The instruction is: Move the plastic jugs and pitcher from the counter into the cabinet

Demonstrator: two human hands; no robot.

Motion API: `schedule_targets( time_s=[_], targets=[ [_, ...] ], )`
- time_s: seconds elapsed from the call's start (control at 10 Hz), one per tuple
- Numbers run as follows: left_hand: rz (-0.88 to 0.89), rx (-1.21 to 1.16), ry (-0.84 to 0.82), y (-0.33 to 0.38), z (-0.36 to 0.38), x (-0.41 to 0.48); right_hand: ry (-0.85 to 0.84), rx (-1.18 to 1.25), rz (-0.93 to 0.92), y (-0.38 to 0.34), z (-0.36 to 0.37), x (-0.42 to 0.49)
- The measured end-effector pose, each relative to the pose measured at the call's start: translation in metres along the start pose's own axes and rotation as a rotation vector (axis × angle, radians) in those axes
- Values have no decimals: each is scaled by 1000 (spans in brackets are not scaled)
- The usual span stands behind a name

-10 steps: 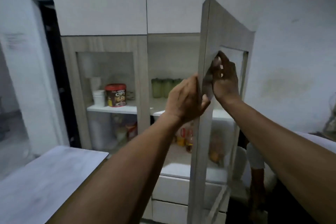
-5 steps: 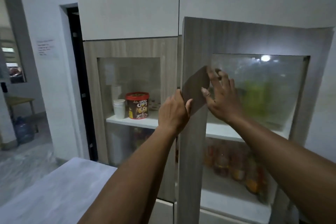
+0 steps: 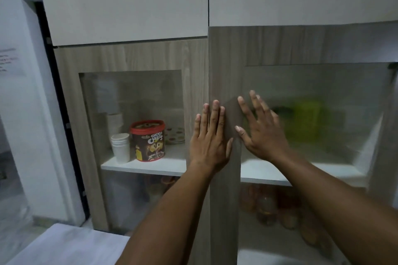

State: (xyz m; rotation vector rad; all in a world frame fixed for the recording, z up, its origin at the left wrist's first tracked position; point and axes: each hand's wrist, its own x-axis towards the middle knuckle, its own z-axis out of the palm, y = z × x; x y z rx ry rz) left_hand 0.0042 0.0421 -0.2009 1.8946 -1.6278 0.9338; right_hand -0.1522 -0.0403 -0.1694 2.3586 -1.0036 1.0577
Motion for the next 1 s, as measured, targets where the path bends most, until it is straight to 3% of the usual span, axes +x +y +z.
schedule_targets(
  time_s=[0.4,0.7,0.8,1.0],
  targets=[
    [16,47,-163,-28,66,62,-108,-83,41,21,65,58],
    [63,39,-178,-33,86,73,-99,-85,45,29,88,70],
    [81,-6,-225,-35,69,72,-182,-119,60,23,71,68],
    [114,-50,-449,-51,29,50,-421,55,180,-4,25,71]
  ],
)
